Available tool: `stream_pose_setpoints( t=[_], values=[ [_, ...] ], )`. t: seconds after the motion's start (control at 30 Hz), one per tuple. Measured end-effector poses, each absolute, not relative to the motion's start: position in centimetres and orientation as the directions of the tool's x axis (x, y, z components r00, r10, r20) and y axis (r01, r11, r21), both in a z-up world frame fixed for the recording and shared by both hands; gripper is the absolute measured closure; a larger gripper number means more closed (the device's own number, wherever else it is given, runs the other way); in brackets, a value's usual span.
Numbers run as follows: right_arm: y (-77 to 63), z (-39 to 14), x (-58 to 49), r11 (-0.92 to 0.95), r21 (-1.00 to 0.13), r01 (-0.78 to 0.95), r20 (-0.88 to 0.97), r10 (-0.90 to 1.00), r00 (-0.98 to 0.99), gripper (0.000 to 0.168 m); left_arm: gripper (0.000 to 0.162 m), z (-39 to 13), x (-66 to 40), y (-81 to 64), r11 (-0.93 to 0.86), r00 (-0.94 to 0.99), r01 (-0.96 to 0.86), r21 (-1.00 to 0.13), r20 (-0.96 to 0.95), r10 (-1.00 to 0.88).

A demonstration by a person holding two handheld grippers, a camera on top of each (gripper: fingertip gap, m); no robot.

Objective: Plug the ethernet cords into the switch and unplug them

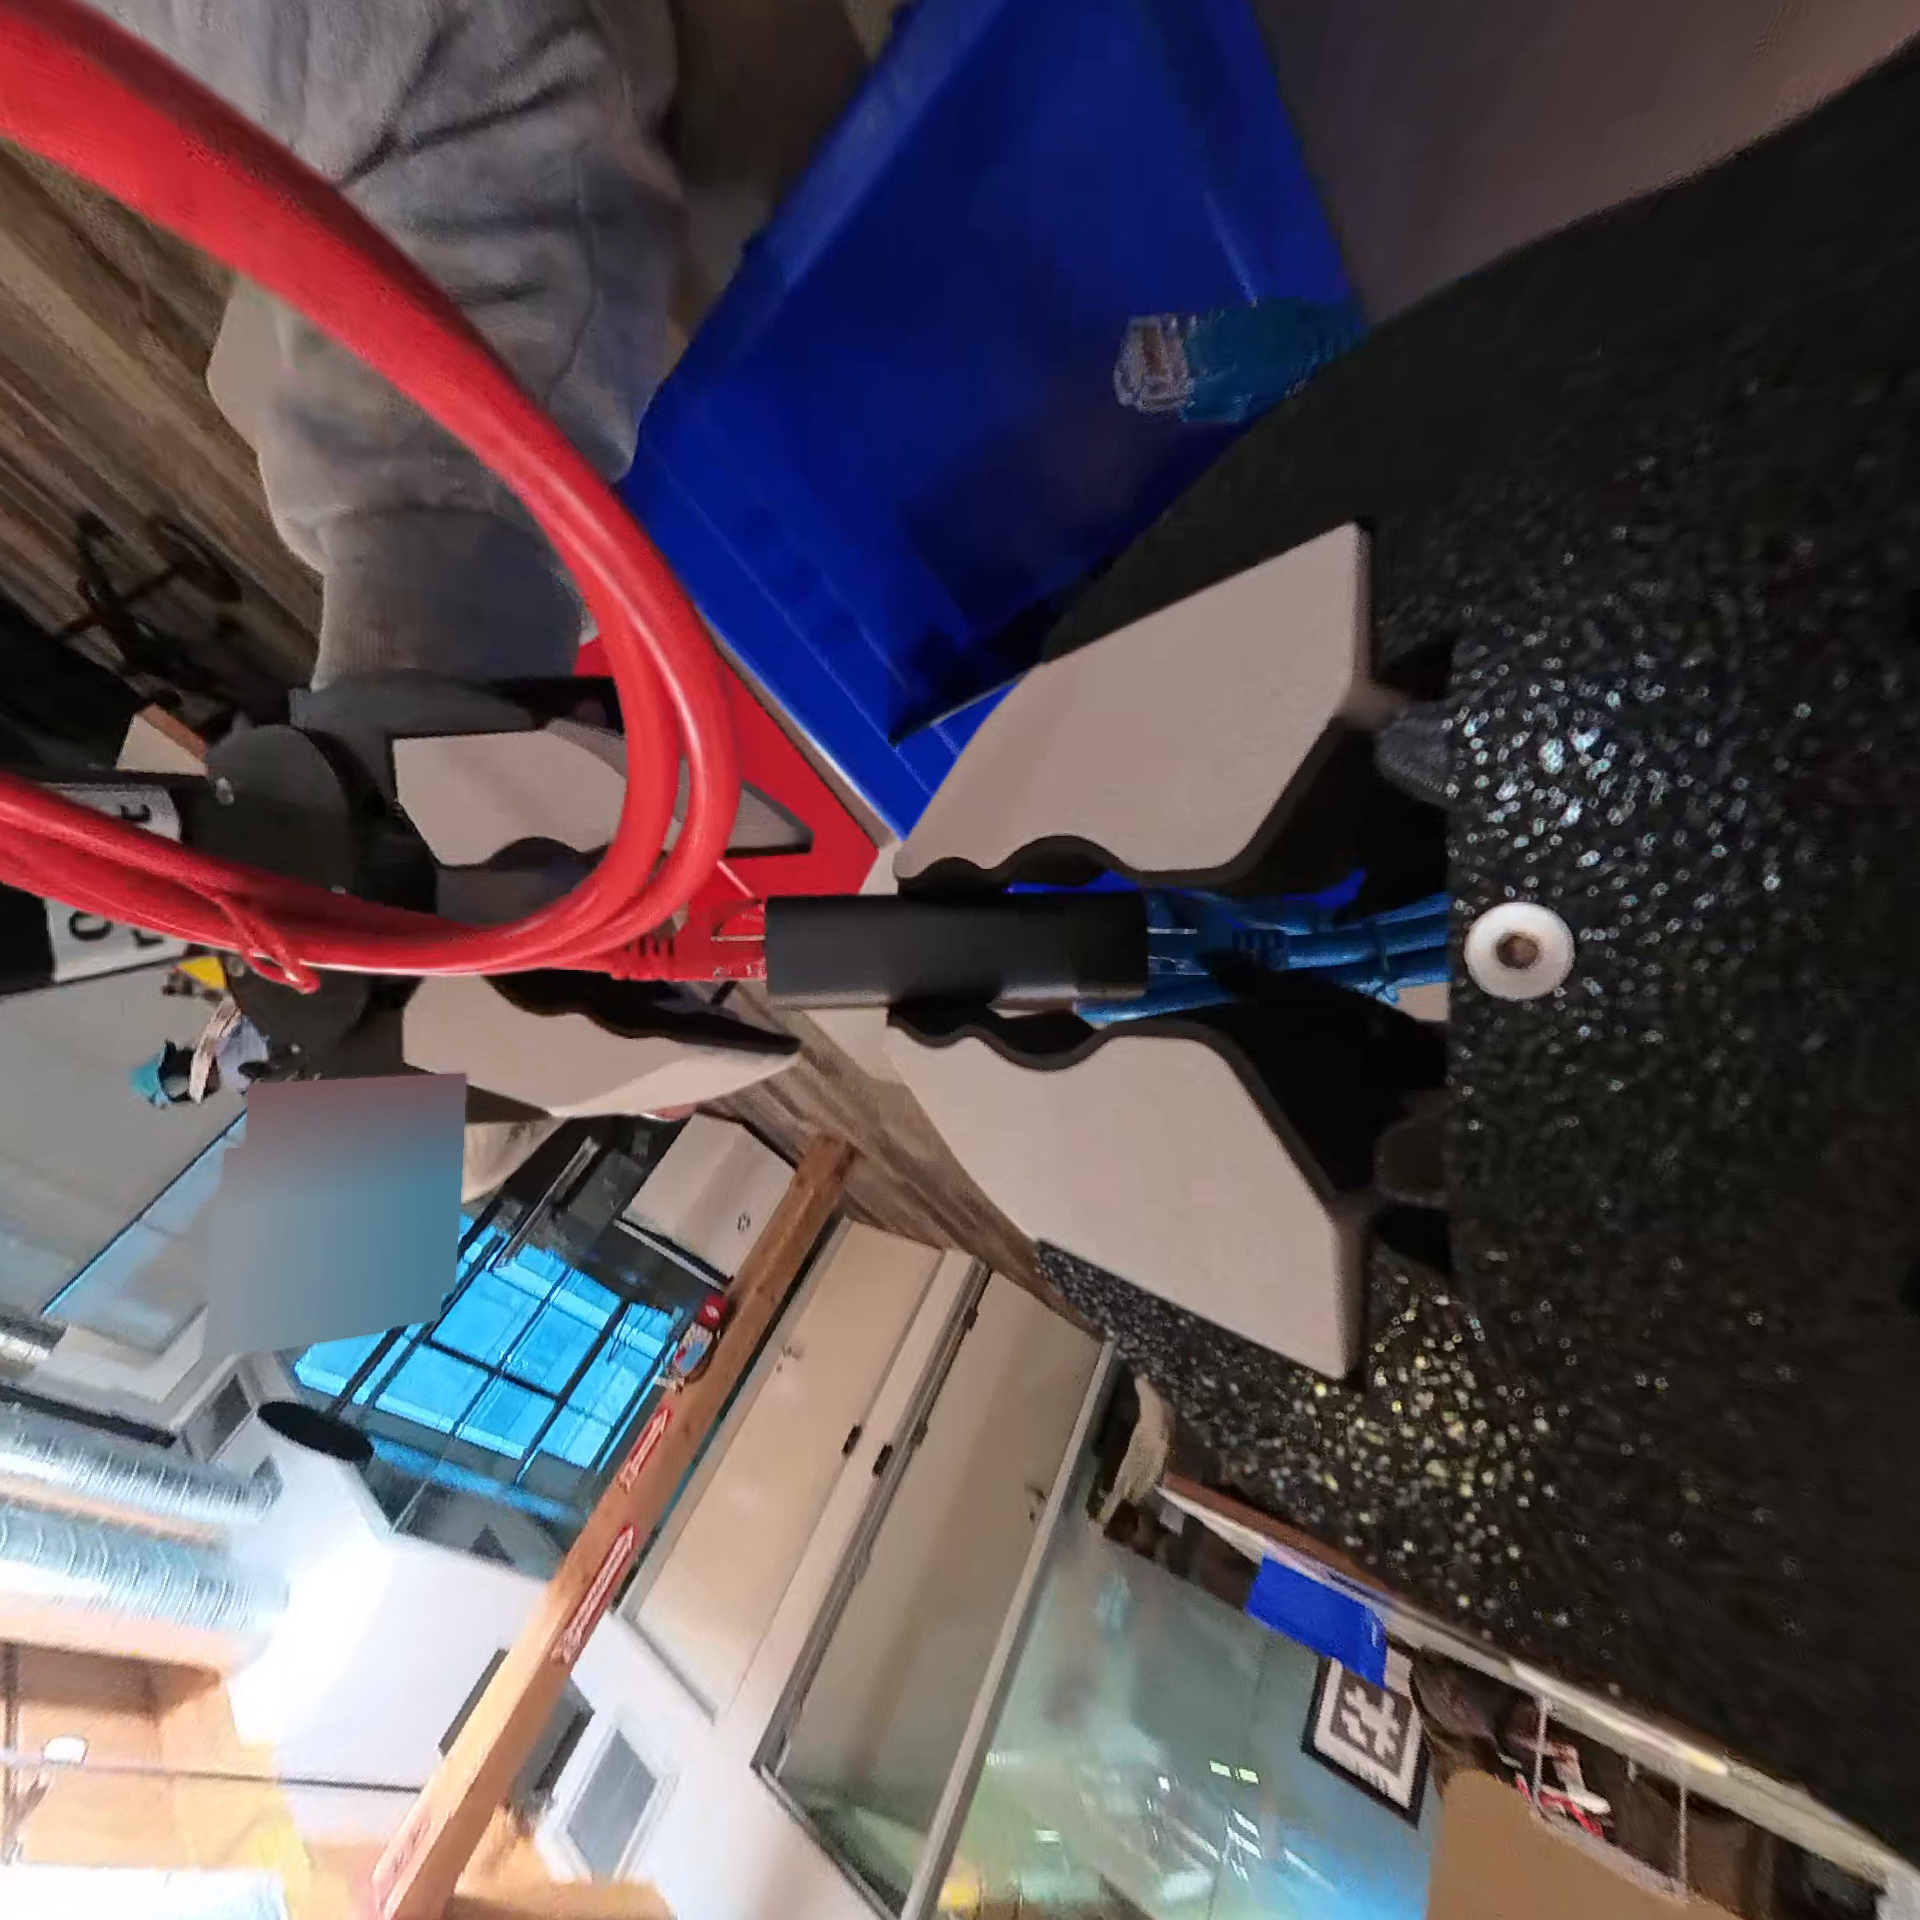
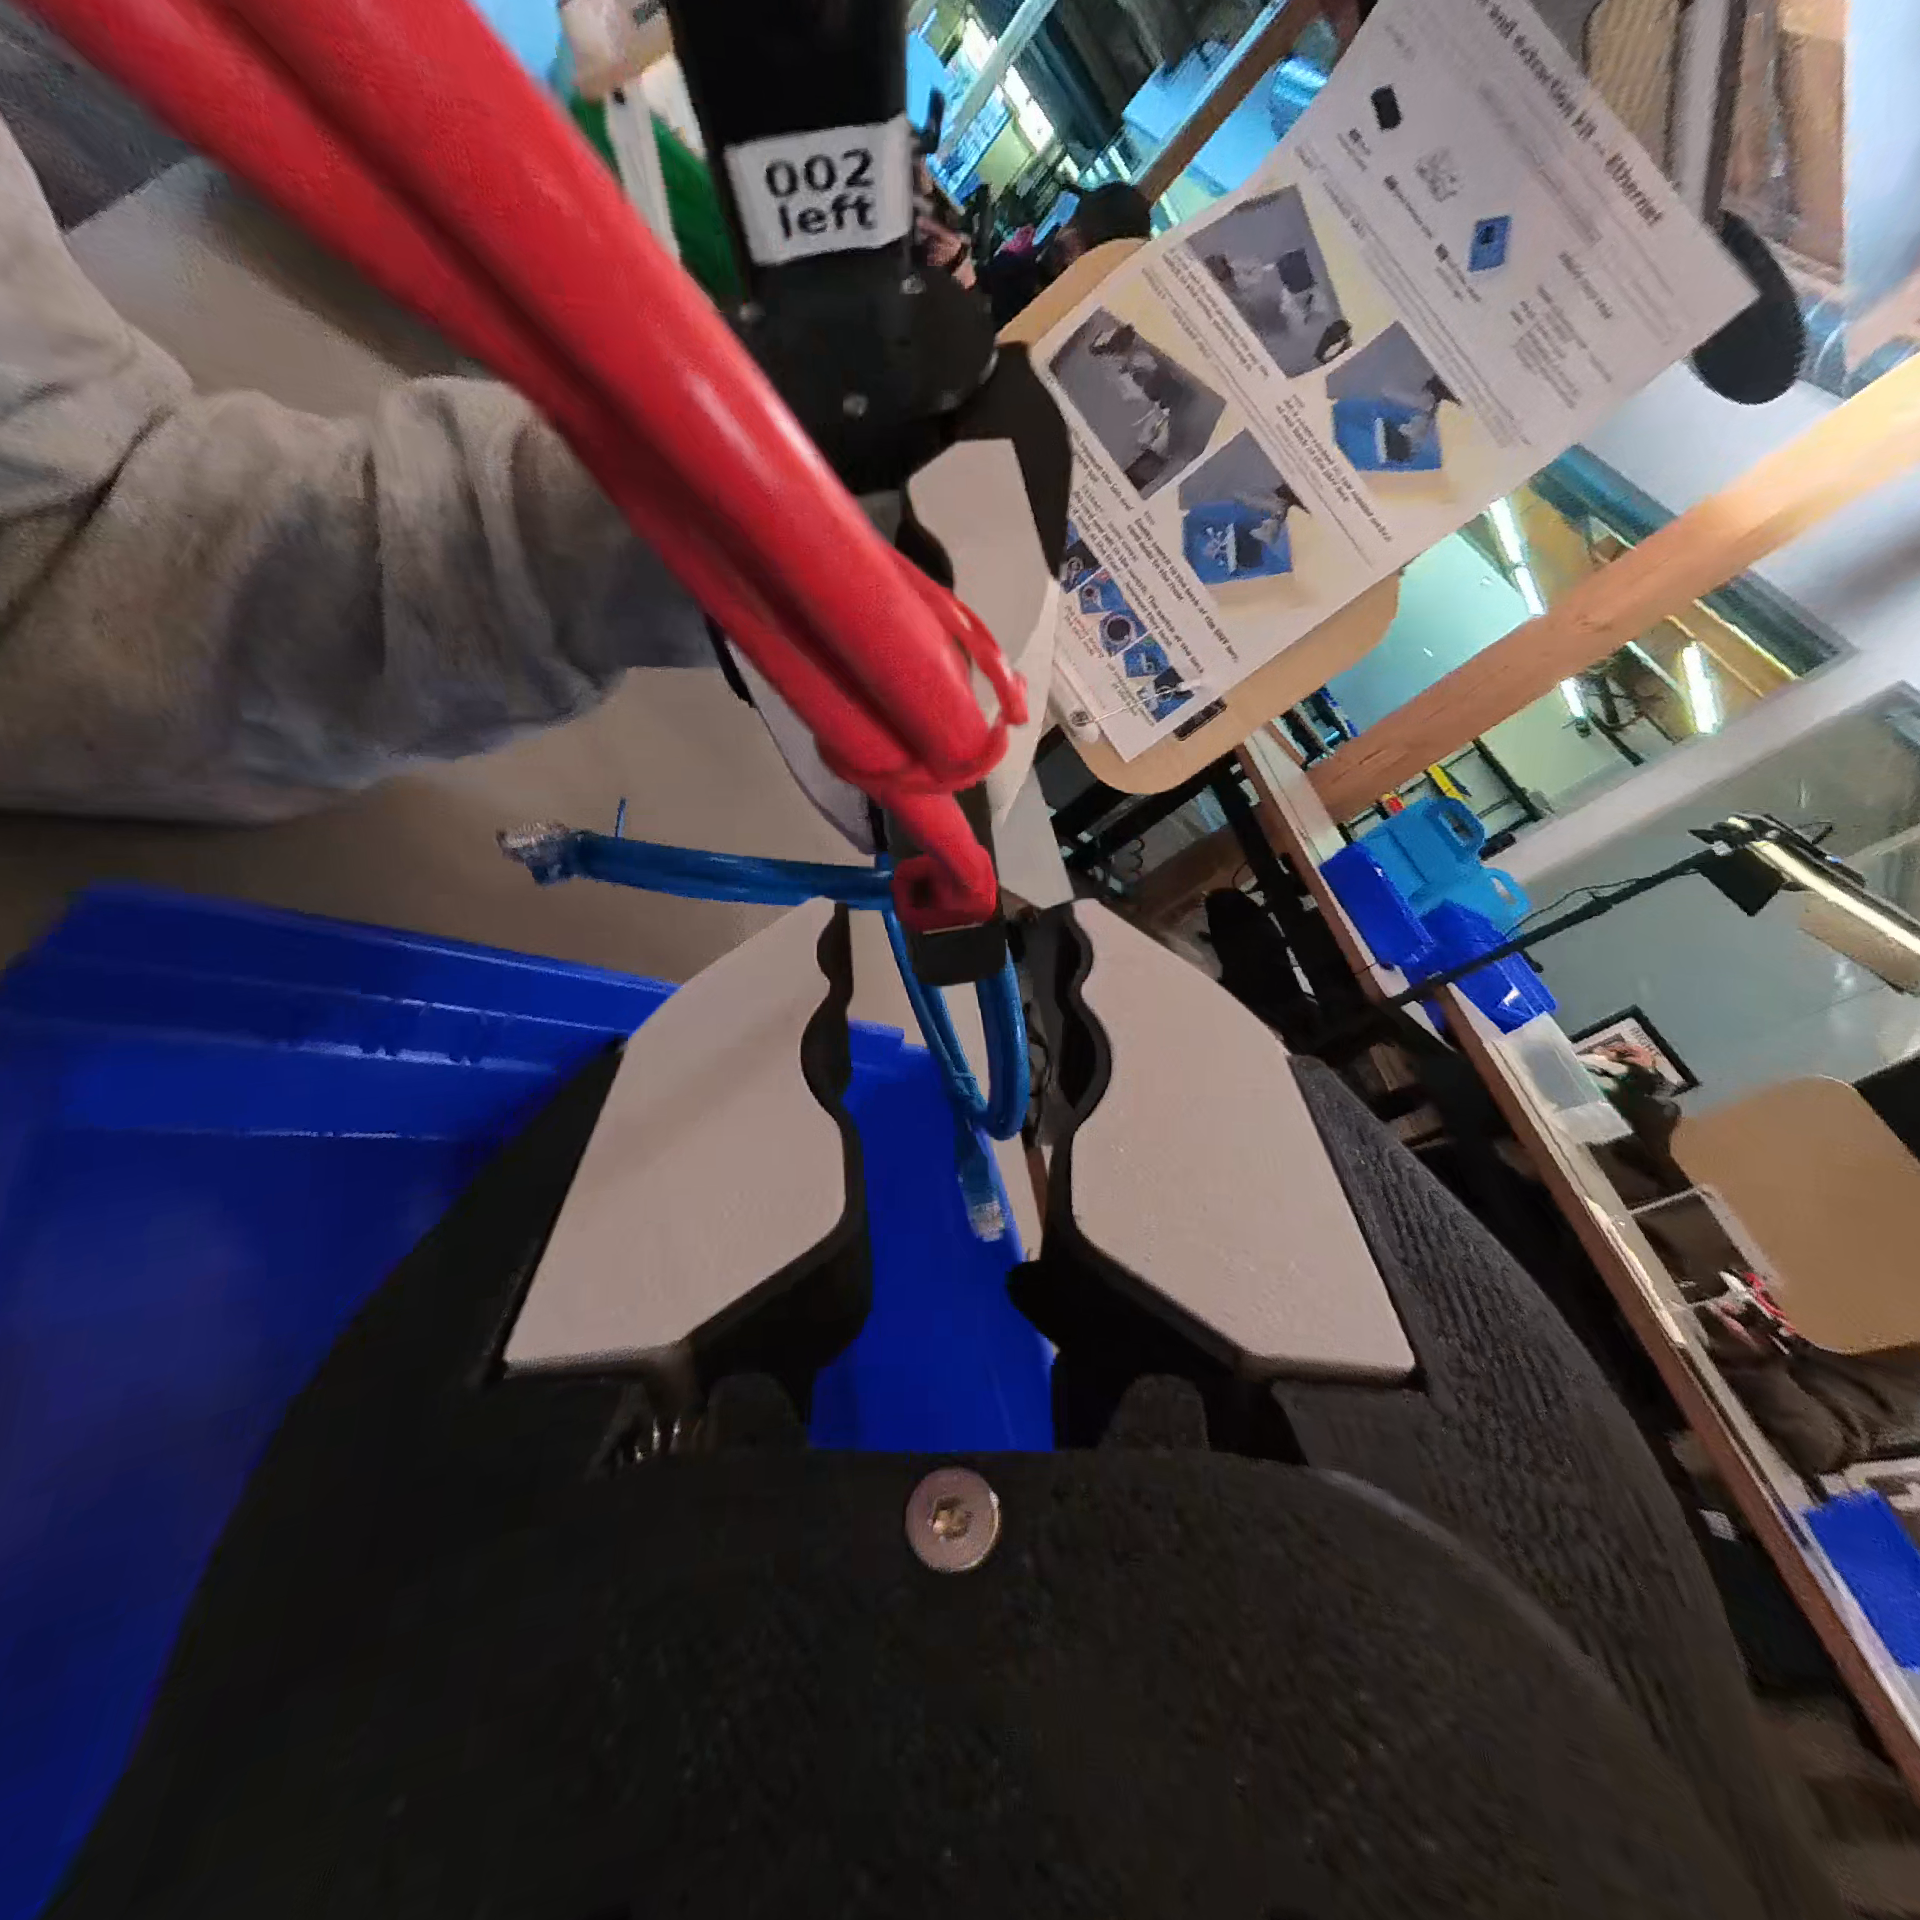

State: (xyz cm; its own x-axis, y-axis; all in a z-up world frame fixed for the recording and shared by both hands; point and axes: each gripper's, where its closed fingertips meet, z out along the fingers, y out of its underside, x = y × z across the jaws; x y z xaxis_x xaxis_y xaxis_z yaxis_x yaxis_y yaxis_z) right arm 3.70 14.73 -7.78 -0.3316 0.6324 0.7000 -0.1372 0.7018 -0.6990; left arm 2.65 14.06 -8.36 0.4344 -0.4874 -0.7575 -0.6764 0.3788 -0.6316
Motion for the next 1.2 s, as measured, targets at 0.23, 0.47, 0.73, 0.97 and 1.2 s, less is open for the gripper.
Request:
stream_pose_setpoints(
  t=[0.23, 0.47, 0.73, 0.97, 1.2],
  values=[
    [13.5, -9.5, 3.3, 0.703, -0.704, -0.099, 0.666, 0.606, -0.435, 0.143, 0.142, -9.9, 3.7, 13.8, 0.339, 0.384, -0.681, -0.649, -0.711, -0.589],
    [13.7, -8.8, 2.7, 0.696, -0.709, -0.108, 0.671, 0.62, -0.407, 0.149, 0.142, -8.4, 4.1, 14.0, 0.385, 0.429, -0.648, -0.657, -0.732, -0.529],
    [18.4, -2.8, 3.9, 0.567, -0.775, -0.279, 0.607, 0.791, -0.077, 0.149, 0.129, -0.7, 1.9, 12.0, 0.509, 0.727, -0.17, -0.844, -0.456, -0.513],
    [21.1, 1.0, 5.1, 0.475, -0.789, -0.39, 0.454, 0.878, 0.151, 0.149, 0.137, -2.4, 7.3, 8.5, 0.235, 0.249, 0.167, -0.957, -0.19, -0.95],
    [21.6, 1.8, 5.5, 0.396, -0.81, -0.431, 0.367, 0.918, 0.153, 0.149, 0.151, -4.4, 9.3, 13.5, 0.119, 0.302, 0.212, -0.97, -0.05, -0.952]
  ],
)
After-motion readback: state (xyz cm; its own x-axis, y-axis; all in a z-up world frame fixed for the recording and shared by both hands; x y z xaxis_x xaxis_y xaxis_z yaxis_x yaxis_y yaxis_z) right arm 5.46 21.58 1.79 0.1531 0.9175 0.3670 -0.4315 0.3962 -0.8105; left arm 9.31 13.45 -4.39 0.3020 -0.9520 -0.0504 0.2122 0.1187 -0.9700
